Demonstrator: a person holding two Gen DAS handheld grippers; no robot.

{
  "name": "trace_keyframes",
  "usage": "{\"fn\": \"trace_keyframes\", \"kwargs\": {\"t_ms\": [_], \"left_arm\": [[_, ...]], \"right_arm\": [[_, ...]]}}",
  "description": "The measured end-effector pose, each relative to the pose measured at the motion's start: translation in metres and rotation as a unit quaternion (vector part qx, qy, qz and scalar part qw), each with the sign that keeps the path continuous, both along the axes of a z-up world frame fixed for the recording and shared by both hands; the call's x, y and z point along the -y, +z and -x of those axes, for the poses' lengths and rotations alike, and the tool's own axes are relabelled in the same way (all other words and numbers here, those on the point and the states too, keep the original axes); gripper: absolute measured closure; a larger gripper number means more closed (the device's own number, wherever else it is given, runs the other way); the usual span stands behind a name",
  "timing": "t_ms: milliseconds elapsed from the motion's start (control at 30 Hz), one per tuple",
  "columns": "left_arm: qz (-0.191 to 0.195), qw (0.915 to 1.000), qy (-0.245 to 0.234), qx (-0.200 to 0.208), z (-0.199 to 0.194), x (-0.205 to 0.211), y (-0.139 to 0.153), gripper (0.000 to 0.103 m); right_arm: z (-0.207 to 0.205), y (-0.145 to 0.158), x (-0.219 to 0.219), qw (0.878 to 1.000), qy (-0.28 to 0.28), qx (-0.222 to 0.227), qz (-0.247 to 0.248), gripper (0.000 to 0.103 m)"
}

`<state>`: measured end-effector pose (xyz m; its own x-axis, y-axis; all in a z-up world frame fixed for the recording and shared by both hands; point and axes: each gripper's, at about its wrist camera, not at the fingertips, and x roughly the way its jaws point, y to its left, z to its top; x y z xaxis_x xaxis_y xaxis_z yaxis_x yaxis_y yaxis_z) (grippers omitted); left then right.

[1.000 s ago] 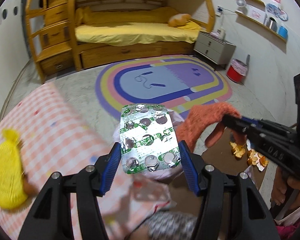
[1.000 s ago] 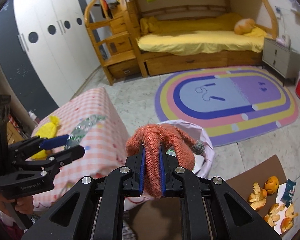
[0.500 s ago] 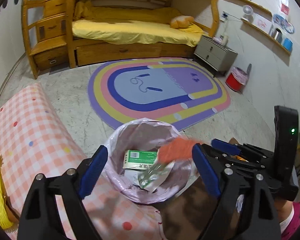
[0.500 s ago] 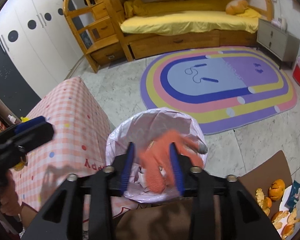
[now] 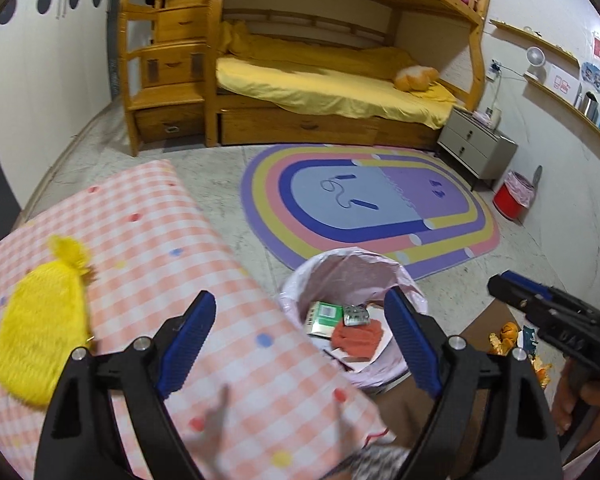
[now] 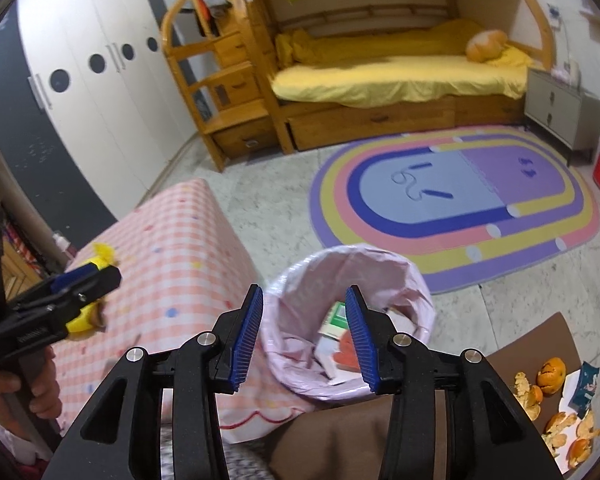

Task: Collect trash
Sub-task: 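Bring both open tools back over the yellow foam net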

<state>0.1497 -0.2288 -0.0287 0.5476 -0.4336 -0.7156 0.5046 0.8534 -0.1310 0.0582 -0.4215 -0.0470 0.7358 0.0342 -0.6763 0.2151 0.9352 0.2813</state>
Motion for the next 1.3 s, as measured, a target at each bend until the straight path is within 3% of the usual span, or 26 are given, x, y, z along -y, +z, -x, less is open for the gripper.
{"fn": "trace_keyframes", "kwargs": {"t_ms": [267,367,567,900,1100,1233,1300], "left_arm": [[-0.01,0.9977,0.065,0.019,0.031,-0.071,0.009,0.019],[-0.014,0.9952,0.096,0.014,0.04,-0.103,0.005,0.019],[-0.022,0.9846,0.173,0.016,0.05,-0.174,-0.001,0.019],[-0.013,0.9679,0.251,-0.001,0.052,-0.254,-0.014,0.019],[0.001,0.9671,0.254,-0.008,0.047,-0.27,-0.022,0.019],[0.0,0.9691,0.246,-0.016,0.038,-0.268,-0.03,0.019],[-0.004,0.9695,0.244,-0.016,0.033,-0.267,-0.032,0.019]], "right_arm": [[-0.003,0.016,-0.074,0.995,0.093,0.021,0.003,0.058],[-0.014,0.013,-0.106,0.992,0.124,0.013,0.006,0.054],[-0.031,0.015,-0.169,0.982,0.187,0.012,0.019,0.05],[-0.066,0.001,-0.248,0.965,0.256,-0.014,0.06,0.047],[-0.083,-0.012,-0.272,0.959,0.272,-0.033,0.069,0.048],[-0.093,-0.02,-0.282,0.956,0.28,-0.044,0.081,0.062],[-0.095,-0.022,-0.287,0.953,0.289,-0.043,0.084,0.063]]}}
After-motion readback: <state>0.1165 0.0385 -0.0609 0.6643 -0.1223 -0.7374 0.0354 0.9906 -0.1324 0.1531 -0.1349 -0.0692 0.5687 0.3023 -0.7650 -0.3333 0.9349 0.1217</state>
